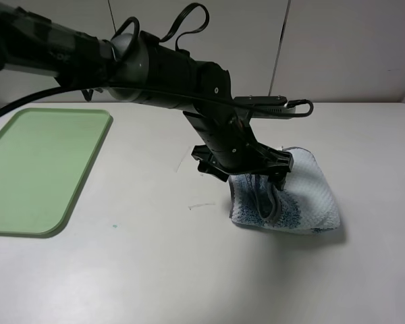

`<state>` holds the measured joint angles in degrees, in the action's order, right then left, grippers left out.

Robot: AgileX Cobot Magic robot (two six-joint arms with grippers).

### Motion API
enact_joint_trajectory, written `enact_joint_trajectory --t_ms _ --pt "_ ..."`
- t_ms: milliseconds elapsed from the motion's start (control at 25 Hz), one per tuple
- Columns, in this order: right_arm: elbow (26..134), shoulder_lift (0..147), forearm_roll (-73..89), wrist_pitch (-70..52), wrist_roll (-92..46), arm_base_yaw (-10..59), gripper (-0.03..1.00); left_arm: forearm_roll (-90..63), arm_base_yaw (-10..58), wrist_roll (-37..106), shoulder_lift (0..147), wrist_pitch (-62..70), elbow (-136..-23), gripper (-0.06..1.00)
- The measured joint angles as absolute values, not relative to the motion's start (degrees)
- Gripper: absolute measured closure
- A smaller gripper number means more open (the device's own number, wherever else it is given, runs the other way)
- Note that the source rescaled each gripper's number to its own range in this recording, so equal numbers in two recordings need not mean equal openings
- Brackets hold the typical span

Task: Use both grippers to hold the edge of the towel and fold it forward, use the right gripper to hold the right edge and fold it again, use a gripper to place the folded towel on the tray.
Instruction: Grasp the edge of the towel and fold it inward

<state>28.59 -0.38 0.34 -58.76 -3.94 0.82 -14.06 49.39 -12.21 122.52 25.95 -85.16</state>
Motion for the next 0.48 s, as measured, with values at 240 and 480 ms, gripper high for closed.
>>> enact_joint_trajectory --t_ms 240,480 --pt "28.59 -0.38 0.39 -58.76 -3.94 0.82 -0.03 -14.06 49.39 -12.32 124.81 24.86 -85.45 -0.05" --pt "28.59 -0.38 0.53 -58.76 -3.94 0.82 -0.03 -14.06 49.39 -12.89 125.23 26.09 -85.45 -0.05"
